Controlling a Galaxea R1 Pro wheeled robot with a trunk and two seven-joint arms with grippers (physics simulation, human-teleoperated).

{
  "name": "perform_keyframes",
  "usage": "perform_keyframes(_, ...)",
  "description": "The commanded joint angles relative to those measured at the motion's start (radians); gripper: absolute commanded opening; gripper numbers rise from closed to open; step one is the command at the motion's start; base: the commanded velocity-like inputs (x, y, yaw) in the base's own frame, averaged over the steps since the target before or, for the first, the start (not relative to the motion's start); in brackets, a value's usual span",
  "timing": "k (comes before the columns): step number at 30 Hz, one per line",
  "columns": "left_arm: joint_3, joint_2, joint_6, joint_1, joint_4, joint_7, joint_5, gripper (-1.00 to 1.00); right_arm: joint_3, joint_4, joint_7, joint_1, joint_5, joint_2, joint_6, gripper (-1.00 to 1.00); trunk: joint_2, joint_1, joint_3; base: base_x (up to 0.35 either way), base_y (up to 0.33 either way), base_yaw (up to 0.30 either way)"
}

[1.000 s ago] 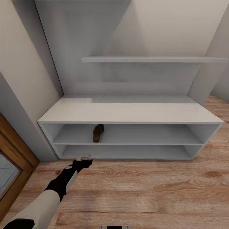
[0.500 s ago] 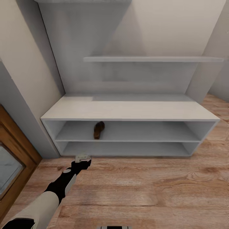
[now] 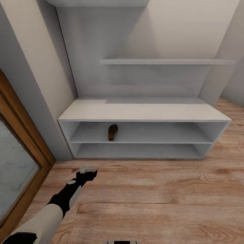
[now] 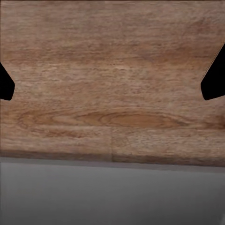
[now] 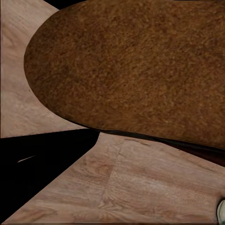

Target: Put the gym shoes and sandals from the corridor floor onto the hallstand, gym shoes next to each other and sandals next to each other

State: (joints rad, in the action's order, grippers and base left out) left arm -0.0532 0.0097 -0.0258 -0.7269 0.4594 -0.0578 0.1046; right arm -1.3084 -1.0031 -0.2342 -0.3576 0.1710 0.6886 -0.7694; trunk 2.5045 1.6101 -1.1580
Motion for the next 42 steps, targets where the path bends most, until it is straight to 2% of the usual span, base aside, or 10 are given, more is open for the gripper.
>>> perform_keyframes(1,-0.006,0.001,-0.003,0.0,0.001,0.0,0.01,1.0,-0.002,-0.002,-0.005,-0.001,0.007,0.0,-0.005,-1.0,0.0,-0.001,-0.001,-0.218,0.218,0.0)
perform_keyframes(10,-0.007,0.001,-0.003,0.0,-0.002,0.0,0.01,1.0,0.001,-0.002,-0.004,-0.002,0.007,0.0,-0.005,-1.0,0.0,-0.001,-0.001,-0.129,0.13,0.0)
perform_keyframes(28,-0.007,0.0,-0.002,0.0,-0.001,-0.002,0.009,1.0,0.003,-0.002,-0.003,-0.002,0.008,0.0,-0.005,-1.0,0.0,-0.001,-0.001,-0.123,-0.043,0.0)
perform_keyframes(31,-0.005,0.004,-0.001,0.0,-0.002,-0.018,0.011,1.0,0.003,-0.002,-0.002,-0.002,0.009,0.0,-0.005,-1.0,0.0,-0.001,-0.001,-0.015,-0.006,0.0)
perform_keyframes(34,-0.003,0.011,0.0,0.0,-0.003,-0.073,0.013,1.0,0.003,-0.002,-0.002,-0.002,0.01,0.0,-0.005,-1.0,0.0,-0.001,-0.001,-0.004,-0.002,0.0)
perform_keyframes(36,0.0,0.039,0.003,0.0,-0.004,-0.184,0.014,1.0,0.003,-0.002,-0.002,-0.002,0.009,0.0,-0.005,-1.0,0.0,-0.001,-0.001,-0.001,0.0,0.0)
perform_keyframes(37,0.001,0.048,0.005,0.0,-0.004,-0.212,0.014,1.0,0.003,-0.002,-0.002,-0.002,0.009,0.0,-0.005,-1.0,0.0,-0.001,-0.001,0.0,0.0,0.0)
perform_keyframes(38,0.001,0.065,0.012,0.0,-0.008,-0.272,0.015,1.0,0.003,-0.001,-0.002,-0.002,0.009,0.0,-0.005,-1.0,0.0,-0.001,-0.001,0.0,0.0,0.0)
perform_keyframes(39,0.003,0.091,0.037,0.0,-0.02,-0.368,0.02,1.0,0.004,0.0,-0.002,-0.002,0.009,-0.001,-0.005,-1.0,0.0,-0.001,-0.001,0.0,0.0,0.0)
perform_keyframes(42,0.004,0.119,0.087,0.0,-0.048,-0.495,0.048,1.0,0.004,0.002,-0.003,-0.002,0.008,-0.004,-0.005,-1.0,0.0,-0.001,-0.001,0.0,0.0,0.0)
